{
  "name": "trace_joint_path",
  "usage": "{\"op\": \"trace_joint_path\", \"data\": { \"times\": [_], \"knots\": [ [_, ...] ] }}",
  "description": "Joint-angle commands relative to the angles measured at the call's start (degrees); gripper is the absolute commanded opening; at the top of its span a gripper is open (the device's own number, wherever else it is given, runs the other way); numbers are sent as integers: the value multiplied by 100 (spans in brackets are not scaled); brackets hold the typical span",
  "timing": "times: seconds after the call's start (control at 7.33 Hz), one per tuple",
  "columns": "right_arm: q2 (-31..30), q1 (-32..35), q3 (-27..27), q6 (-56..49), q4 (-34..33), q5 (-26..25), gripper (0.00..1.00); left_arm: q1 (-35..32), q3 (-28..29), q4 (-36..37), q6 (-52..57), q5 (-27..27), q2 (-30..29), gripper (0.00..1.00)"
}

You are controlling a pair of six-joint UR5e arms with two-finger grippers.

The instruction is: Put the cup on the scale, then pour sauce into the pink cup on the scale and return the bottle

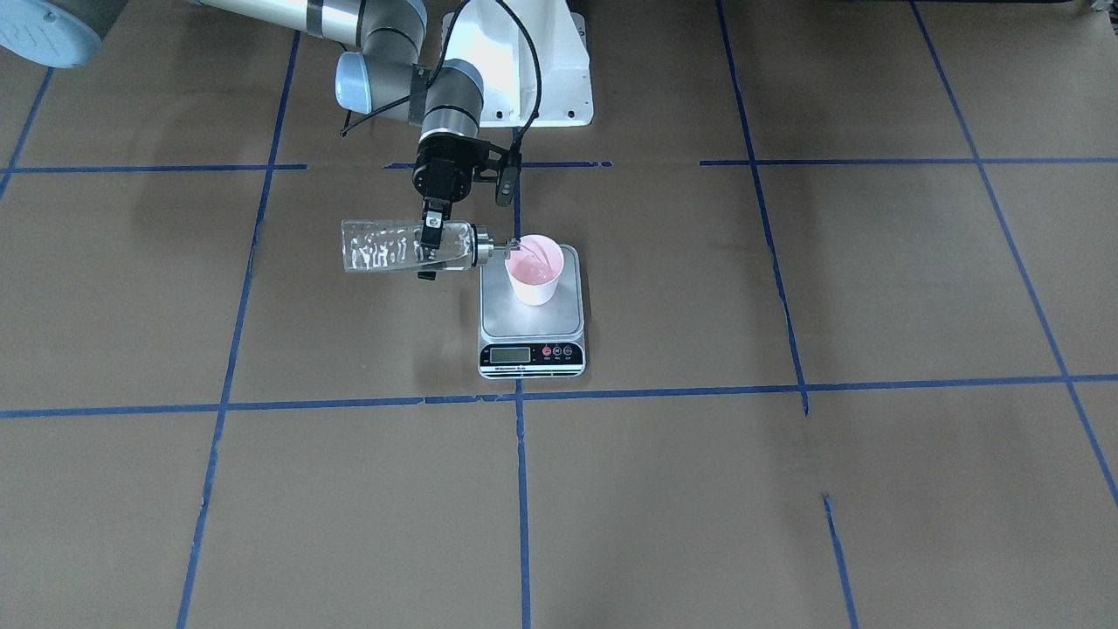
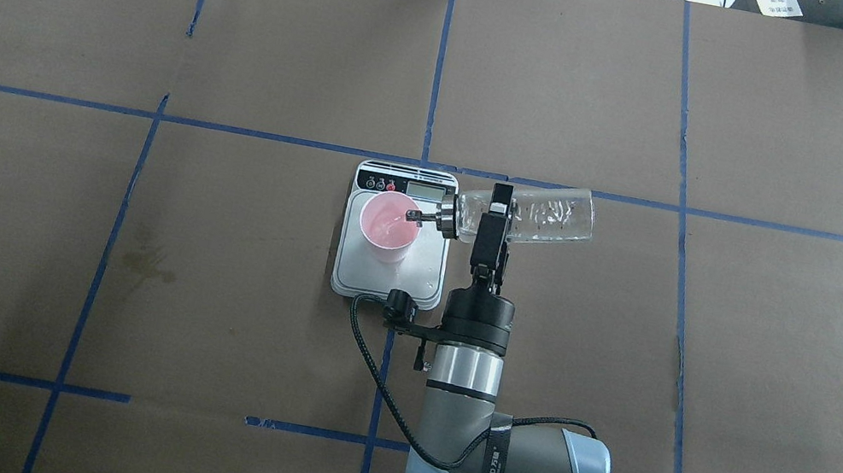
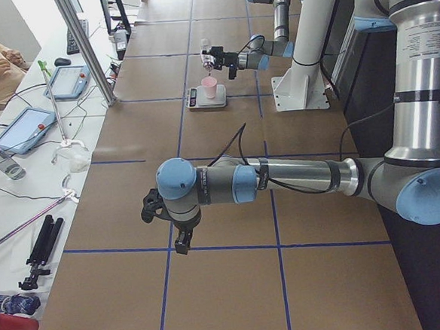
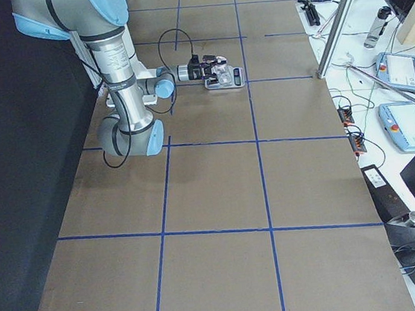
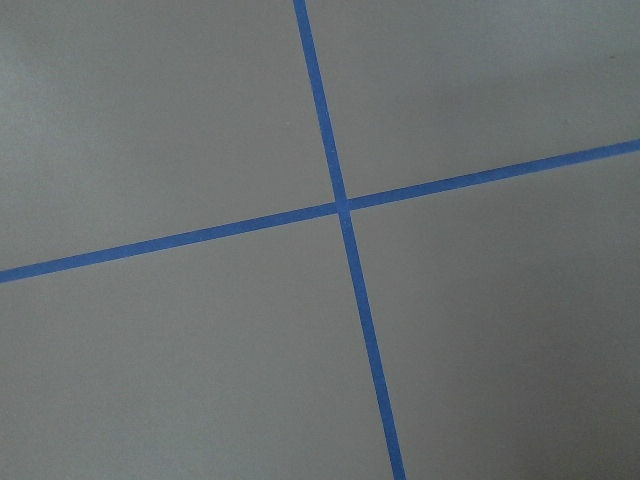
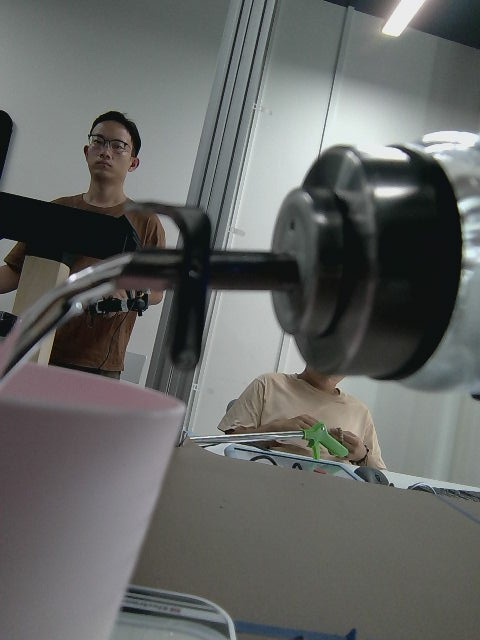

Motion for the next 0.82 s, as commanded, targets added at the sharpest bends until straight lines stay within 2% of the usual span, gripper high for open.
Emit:
{"op": "trace_joint_path", "data": {
  "times": [0.0,0.41,0.68],
  "knots": [
    [-9,4,0,0,0,0,0,0,0,0,0,0,0,100],
    [0,4,9,105,61,9,0,0,0,0,0,0,0,100],
    [-104,4,-18,185,865,79,0,0,-9,-9,0,0,0,100]
  ]
}}
